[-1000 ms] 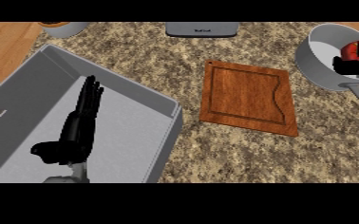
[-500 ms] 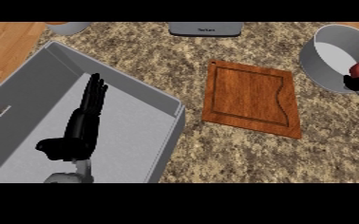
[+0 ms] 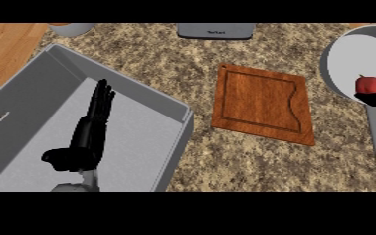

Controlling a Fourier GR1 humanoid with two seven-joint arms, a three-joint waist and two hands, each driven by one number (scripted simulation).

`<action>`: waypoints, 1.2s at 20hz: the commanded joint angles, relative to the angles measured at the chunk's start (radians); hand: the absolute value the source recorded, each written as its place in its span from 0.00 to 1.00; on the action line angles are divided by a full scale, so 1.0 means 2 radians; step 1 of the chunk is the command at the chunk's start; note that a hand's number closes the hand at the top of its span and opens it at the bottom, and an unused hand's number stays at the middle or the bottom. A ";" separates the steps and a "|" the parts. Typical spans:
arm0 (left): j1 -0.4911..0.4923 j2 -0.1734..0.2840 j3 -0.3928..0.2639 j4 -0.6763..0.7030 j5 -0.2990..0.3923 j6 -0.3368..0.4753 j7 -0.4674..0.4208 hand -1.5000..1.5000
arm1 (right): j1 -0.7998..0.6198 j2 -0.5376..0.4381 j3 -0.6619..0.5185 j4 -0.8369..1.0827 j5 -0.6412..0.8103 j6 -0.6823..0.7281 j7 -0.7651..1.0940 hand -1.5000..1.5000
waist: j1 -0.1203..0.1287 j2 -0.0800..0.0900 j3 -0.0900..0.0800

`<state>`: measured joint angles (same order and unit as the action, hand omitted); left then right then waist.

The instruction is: Pick the bell pepper from the cutting board and place it in the pot

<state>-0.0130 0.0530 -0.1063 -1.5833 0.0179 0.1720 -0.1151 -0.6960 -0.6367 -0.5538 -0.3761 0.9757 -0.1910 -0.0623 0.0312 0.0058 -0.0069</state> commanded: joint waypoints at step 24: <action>-0.012 0.020 0.034 0.009 0.017 -0.020 -0.001 0.50 | 0.072 -0.116 -0.250 0.072 -0.305 0.090 -0.271 0.00 | -0.004 0.004 0.006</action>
<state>-0.0195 0.0724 -0.0731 -1.5860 0.0292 0.1536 -0.1155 -0.5976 -0.8109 -1.0271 -0.2550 0.4042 -0.0702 -0.5662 0.0262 0.0138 0.0054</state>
